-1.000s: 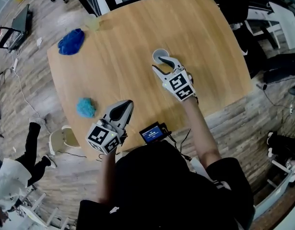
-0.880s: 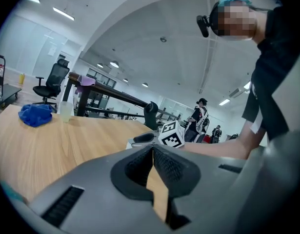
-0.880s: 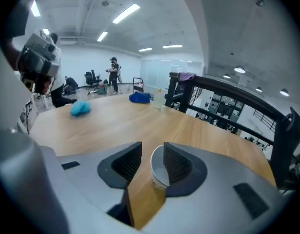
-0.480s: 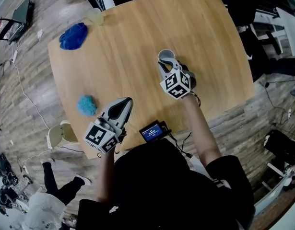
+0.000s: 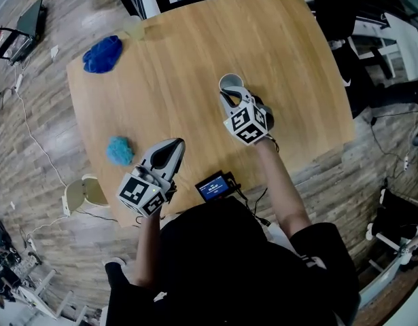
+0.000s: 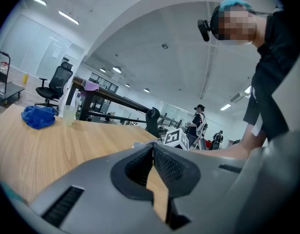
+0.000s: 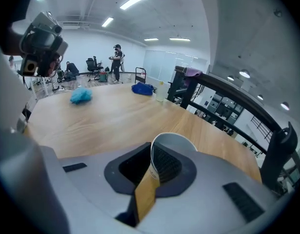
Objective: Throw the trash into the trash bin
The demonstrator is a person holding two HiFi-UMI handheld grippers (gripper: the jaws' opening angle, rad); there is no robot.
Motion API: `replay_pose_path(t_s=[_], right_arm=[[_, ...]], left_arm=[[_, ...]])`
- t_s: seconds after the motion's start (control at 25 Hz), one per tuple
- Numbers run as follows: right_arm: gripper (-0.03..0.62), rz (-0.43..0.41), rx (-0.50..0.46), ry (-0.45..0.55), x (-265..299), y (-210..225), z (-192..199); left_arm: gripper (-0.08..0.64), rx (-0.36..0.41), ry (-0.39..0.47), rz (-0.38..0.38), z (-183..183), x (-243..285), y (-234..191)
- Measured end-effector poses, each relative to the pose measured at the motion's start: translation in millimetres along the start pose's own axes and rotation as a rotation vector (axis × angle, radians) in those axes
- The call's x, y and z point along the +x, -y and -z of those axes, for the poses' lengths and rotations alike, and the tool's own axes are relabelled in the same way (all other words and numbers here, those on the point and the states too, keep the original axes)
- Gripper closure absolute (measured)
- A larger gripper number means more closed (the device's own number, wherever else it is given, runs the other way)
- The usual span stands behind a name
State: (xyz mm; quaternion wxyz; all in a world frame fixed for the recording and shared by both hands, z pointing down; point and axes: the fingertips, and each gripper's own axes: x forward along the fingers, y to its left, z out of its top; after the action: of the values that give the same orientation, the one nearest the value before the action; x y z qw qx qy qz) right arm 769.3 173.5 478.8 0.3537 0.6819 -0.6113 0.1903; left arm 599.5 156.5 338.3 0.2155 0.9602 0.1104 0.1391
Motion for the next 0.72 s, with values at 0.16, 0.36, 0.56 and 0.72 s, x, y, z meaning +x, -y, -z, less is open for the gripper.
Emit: replay_pose_path(t_s=[0.16, 0.36, 0.56, 0.72], right_arm=[[0.578, -0.031, -0.003, 0.044, -6.0, -11.4, -17.8], [0.578, -0.095, -0.02, 0.135, -5.9, -37.2, -53.7], [0.578, -0.189, -0.076, 0.19, 4.6, -93.1, -87.7], [0.578, -0.251, -0.132, 0.218, 12.7, -130.2, -119.2]], left_arm=[[0.551, 0.012, 0.03, -0.006, -5.7, -7.1, 5.8], [0.551, 0.02, 0.057, -0.091, -0.1, -38.7, 13.5], [0.551, -0.002, 0.087, -0.218, 19.9, -91.9, 11.2], [0.551, -0.005, 0.145, -0.304, 19.8, -131.6, 4.6]])
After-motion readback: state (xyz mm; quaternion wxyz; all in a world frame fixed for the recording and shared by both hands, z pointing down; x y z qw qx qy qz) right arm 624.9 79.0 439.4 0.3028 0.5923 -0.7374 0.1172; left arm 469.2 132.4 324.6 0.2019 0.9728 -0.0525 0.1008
